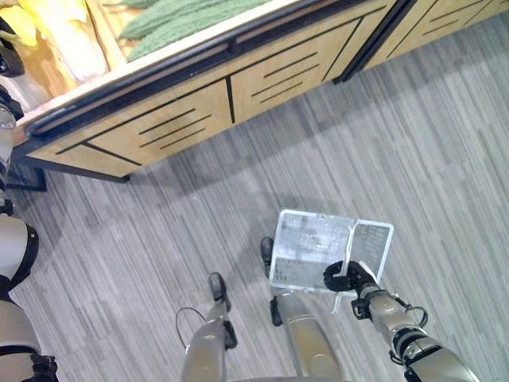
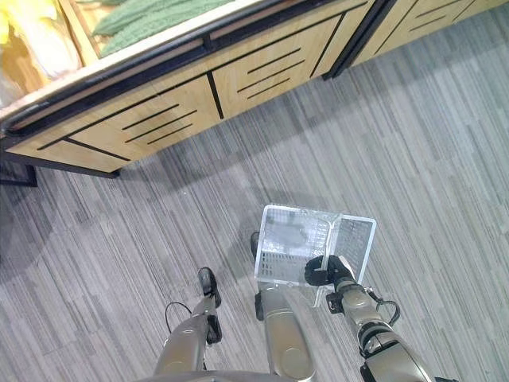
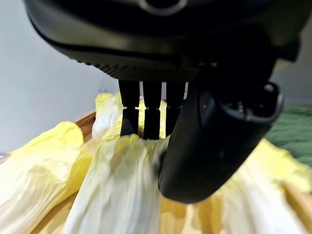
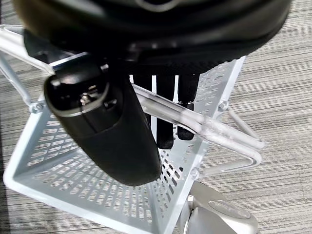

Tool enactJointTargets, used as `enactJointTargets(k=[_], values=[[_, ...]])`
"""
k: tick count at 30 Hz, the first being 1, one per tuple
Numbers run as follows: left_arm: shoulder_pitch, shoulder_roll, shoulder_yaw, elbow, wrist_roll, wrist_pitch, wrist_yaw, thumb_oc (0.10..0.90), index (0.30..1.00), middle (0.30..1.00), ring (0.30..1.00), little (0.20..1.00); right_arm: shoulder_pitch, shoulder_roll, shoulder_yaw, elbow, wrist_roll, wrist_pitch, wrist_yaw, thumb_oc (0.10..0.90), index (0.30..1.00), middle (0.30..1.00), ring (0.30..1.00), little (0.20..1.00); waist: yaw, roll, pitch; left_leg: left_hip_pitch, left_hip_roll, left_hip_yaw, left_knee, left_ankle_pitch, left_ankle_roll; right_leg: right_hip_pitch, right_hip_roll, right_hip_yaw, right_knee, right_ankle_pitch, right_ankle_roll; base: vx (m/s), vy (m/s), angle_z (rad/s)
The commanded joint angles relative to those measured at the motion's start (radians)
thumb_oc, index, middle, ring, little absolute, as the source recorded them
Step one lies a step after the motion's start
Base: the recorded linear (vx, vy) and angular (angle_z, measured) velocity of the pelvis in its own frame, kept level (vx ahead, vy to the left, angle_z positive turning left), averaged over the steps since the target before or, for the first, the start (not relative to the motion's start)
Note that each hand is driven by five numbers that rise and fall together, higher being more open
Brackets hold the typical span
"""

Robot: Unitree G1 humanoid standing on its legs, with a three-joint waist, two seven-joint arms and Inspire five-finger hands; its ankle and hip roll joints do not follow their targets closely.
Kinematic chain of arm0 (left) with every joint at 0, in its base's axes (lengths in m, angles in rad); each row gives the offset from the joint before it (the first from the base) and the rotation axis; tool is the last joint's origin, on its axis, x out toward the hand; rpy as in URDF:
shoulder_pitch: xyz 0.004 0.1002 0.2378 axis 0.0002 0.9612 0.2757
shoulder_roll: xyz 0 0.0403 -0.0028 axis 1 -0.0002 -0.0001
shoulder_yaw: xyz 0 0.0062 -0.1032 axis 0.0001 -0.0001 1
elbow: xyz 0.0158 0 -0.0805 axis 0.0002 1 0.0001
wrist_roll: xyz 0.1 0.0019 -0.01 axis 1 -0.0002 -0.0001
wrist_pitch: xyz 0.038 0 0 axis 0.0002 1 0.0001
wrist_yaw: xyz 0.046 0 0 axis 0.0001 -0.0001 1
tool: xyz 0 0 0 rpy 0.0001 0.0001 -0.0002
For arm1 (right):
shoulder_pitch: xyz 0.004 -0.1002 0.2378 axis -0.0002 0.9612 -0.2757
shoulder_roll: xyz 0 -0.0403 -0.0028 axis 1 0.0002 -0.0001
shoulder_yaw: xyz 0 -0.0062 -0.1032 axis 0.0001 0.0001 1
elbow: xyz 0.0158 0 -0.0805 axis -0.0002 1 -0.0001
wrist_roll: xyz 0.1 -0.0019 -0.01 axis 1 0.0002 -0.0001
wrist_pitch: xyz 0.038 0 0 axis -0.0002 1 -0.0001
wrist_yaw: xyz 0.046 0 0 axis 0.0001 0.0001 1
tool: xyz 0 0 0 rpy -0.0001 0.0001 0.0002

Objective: Get the vegetables into the basket

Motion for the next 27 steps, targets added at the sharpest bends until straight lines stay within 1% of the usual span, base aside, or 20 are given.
enactJointTargets(k=[1, 3, 9, 13, 17, 19, 20, 23, 27], values=[[0.023, 0.059, 0.041, 0.011, 0.009, -0.009, 0.011, 0.4, 0.3, 0.3, 0.3, 0.3, 0.186, -0.049, 0.01, 0.107, -0.067, 0.044, 0.009, 0.4, 0.3, 0.3, 0.3, 0.3, 0.02, 0.019, -0.069, 0.017, -0.009, -0.055, -0.02, -0.006, 0.03, 0.13, -0.048, -0.053, -0.003, -0.147, 0.14, -0.02, 0.081, 0.09], [0.026, 0.071, 0.037, 0.005, 0.02, -0.013, 0.002, 0.4, 0.3, 0.3, 0.3, 0.3, 0.198, -0.05, 0.009, 0.112, -0.079, 0.049, 0.016, 0.4, 0.3, 0.3, 0.3, 0.3, 0.024, 0.021, -0.084, 0.056, -0.008, -0.05, -0.02, -0.015, 0.032, 0.165, -0.049, -0.054, -0.003, -0.157, 0.142, -0.02, 0.07, 0.12], [0.046, 0.088, 0.03, -0.028, 0.051, -0.017, -0.019, 0.4, 0.3, 0.3, 0.3, 0.3, 0.225, -0.054, -0.003, 0.134, -0.114, 0.063, 0.025, 0.4, 0.3, 0.3, 0.3, 0.3, 0.037, 0.037, -0.125, 0.16, -0.019, -0.04, -0.02, -0.036, 0.042, 0.261, -0.056, -0.049, -0.003, -0.179, 0.148, -0.03, 0.065, 0.03], [0.062, 0.114, 0.001, -0.089, 0.1, -0.029, -0.032, 0.4, 0.3, 0.3, 0.3, 0.3, 0.241, -0.058, -0.018, 0.152, -0.138, 0.07, 0.034, 0.4, 0.3, 0.3, 0.3, 0.3, 0.043, 0.051, -0.158, 0.217, -0.028, -0.039, -0.02, -0.048, 0.049, 0.316, -0.064, -0.053, -0.003, -0.186, 0.156, -0.05, 0.069, 0.05], [0.101, 0.126, 0.012, -0.156, 0.103, -0.041, -0.046, 0.4, 0.3, 0.3, 0.3, 0.3, 0.259, -0.057, -0.042, 0.167, -0.155, 0.076, 0.037, 0.4, 0.3, 0.3, 0.3, 0.3, 0.044, 0.059, -0.189, 0.262, -0.035, -0.042, -0.02, -0.057, 0.054, 0.362, -0.07, -0.058, -0.003, -0.19, 0.162, -0.07, 0.068, 0.04], [0.179, 0.149, 0.061, -0.322, 0.108, -0.064, -0.043, 0.4, 0.3, 0.3, 0.3, 0.3, 0.281, -0.052, -0.078, 0.173, -0.171, 0.081, 0.036, 0.4, 0.3, 0.3, 0.3, 0.3, 0.047, 0.067, -0.22, 0.308, -0.045, -0.052, -0.02, -0.067, 0.061, 0.413, -0.08, -0.071, -0.003, -0.193, 0.172, -0.15, 0.11, 0.07], [0.183, 0.149, 0.066, -0.324, 0.109, -0.063, -0.043, 0.4, 0.3, 0.3, 0.3, 0.3, 0.281, -0.053, -0.078, 0.172, -0.171, 0.081, 0.036, 0.4, 0.3, 0.3, 0.3, 0.3, 0.046, 0.068, -0.219, 0.309, -0.045, -0.052, -0.02, -0.068, 0.061, 0.414, -0.08, -0.071, -0.003, -0.194, 0.172, -0.07, 0.063, 0.09], [0.271, 0.154, 0.136, -0.443, 0.093, -0.079, -0.05, 0.4, 0.3, 0.3, 0.3, 0.3, 0.294, -0.056, -0.099, 0.177, -0.186, 0.084, 0.035, 0.4, 0.3, 0.3, 0.3, 0.3, 0.05, 0.07, -0.233, 0.335, -0.05, -0.059, -0.02, -0.077, 0.066, 0.444, -0.085, -0.081, -0.003, -0.196, 0.177, -0.07, 0.052, 0.1], [0.373, 0.141, 0.217, -0.592, 0.078, -0.096, -0.063, 0.4, 0.3, 0.3, 0.3, 0.3, 0.3, -0.054, -0.121, 0.177, -0.196, 0.09, 0.034, 0.4, 0.3, 0.3, 0.3, 0.3, 0.049, 0.068, -0.247, 0.367, -0.055, -0.069, -0.02, -0.089, 0.074, 0.481, -0.09, -0.086, -0.003, -0.2, 0.179, -0.07, 0.056, 0.07]])
